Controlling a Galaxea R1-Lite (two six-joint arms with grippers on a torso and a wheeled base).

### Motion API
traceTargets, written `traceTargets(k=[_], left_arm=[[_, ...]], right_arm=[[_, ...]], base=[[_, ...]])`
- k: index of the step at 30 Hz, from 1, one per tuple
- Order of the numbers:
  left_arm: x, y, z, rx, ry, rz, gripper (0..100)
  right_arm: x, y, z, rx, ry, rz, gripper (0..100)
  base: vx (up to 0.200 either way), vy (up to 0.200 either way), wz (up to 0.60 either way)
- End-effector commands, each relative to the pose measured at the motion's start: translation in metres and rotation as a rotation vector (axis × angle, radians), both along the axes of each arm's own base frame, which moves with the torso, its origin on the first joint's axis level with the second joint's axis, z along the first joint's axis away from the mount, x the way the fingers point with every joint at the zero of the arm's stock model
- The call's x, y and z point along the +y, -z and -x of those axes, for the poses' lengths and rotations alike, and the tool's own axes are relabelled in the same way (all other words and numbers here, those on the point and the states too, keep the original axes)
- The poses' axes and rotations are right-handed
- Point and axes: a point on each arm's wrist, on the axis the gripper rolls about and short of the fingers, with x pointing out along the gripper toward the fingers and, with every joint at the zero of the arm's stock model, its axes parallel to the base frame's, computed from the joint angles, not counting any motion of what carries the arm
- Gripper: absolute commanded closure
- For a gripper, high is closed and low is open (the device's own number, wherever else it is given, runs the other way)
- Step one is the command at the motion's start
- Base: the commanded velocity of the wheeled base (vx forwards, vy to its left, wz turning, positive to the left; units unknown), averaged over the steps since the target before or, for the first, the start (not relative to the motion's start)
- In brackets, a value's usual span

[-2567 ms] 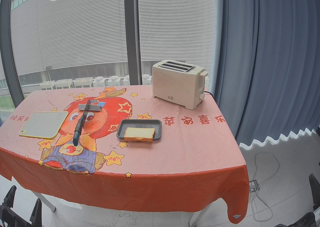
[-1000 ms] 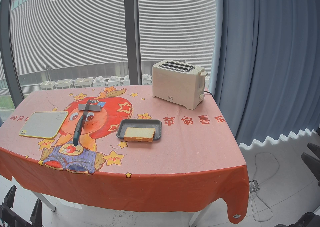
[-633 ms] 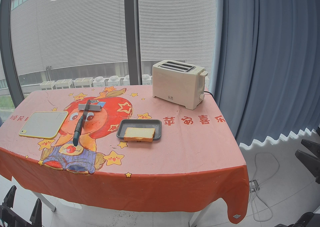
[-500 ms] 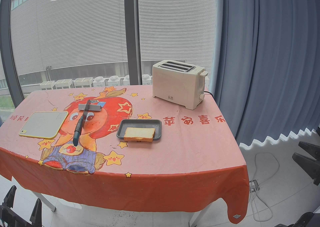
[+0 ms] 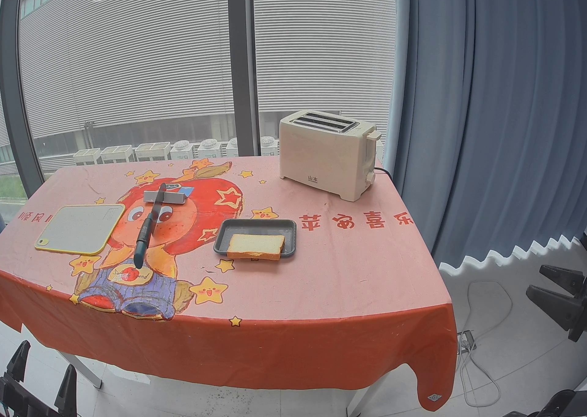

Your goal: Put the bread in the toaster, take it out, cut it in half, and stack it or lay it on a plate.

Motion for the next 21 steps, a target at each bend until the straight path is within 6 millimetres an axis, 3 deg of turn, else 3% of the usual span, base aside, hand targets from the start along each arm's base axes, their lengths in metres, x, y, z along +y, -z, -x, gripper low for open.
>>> traceTargets(k=[1, 14, 21], left_arm=[[0.000, 0.005, 0.000, 0.003, 0.000, 0.000, 0], [0.000, 0.005, 0.000, 0.005, 0.000, 0.000, 0], [0.000, 0.005, 0.000, 0.005, 0.000, 0.000, 0]], right_arm=[[0.002, 0.001, -0.001, 0.013, -0.017, -0.003, 0], [0.007, 0.009, -0.012, 0.093, -0.035, 0.005, 0], [0.019, 0.004, -0.010, 0.197, -0.113, -0.139, 0]], base=[[0.000, 0.000, 0.00], [0.000, 0.000, 0.00], [0.000, 0.000, 0.00]])
